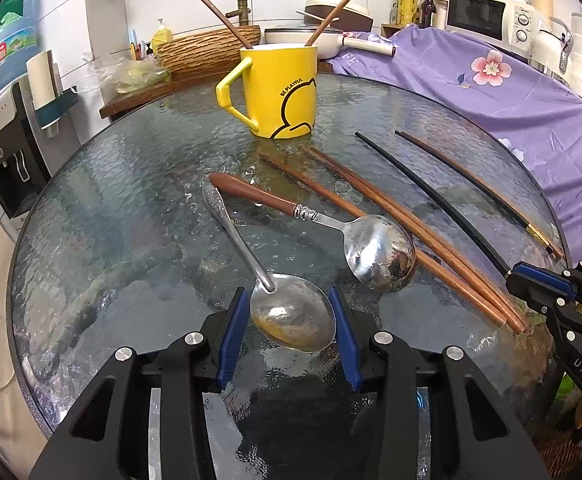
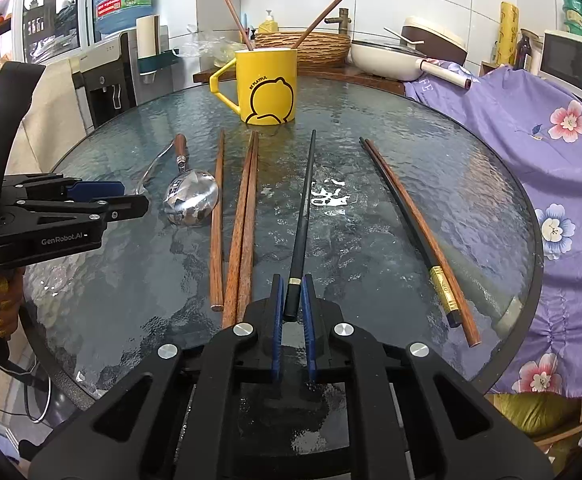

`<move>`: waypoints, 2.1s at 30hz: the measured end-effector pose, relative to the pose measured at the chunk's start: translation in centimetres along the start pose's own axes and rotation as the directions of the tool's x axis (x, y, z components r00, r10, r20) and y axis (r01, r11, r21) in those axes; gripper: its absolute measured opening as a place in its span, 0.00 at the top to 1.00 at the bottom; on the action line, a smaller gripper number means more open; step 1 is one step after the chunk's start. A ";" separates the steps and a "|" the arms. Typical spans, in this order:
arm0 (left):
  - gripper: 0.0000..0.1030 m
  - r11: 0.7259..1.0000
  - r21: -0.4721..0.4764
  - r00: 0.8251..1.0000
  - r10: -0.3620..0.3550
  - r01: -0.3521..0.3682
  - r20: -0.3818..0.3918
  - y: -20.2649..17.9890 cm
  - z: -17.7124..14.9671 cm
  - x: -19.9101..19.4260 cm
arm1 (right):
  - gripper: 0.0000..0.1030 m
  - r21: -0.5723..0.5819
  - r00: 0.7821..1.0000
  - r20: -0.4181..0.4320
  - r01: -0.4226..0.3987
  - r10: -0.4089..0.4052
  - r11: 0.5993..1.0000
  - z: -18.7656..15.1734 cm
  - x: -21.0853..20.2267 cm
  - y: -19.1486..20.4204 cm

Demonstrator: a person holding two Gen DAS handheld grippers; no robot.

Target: Organize utensils

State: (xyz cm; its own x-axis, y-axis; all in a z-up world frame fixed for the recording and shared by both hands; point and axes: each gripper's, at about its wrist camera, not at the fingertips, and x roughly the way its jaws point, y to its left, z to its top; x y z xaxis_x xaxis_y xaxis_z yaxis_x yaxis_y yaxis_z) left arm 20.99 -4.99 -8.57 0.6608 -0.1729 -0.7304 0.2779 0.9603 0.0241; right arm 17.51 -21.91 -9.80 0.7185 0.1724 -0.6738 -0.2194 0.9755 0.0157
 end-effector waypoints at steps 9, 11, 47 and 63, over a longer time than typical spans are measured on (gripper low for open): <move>0.64 0.999 -0.036 1.000 -0.020 0.020 0.008 0.6 -0.3 -0.4 | 0.91 0.003 1.000 0.001 0.000 0.000 1.000 0.0 0.0 0.0; 0.65 0.997 -0.062 0.999 -0.041 0.042 0.012 1.1 -0.3 -0.7 | 0.91 0.007 1.000 0.003 0.001 -0.001 1.000 0.0 0.0 -0.1; 0.64 0.994 -0.102 0.997 0.055 -0.049 0.058 2.2 -1.7 -1.2 | 0.92 0.009 1.000 0.014 0.015 -0.015 1.000 0.0 -0.3 -0.5; 0.64 0.993 -0.117 0.992 0.039 -0.025 0.121 3.1 -1.4 -3.2 | 0.93 -0.005 0.998 0.054 0.025 -0.024 1.000 0.6 -1.2 -0.6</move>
State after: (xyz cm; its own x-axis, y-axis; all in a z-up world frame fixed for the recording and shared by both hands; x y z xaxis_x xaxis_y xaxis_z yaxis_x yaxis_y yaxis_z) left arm 18.76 -1.17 -7.16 0.7506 -0.1600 -0.6411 0.1773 0.9834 -0.0378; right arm 17.19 -22.61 -8.54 0.7580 0.1558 -0.6334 -0.2050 0.9788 -0.0046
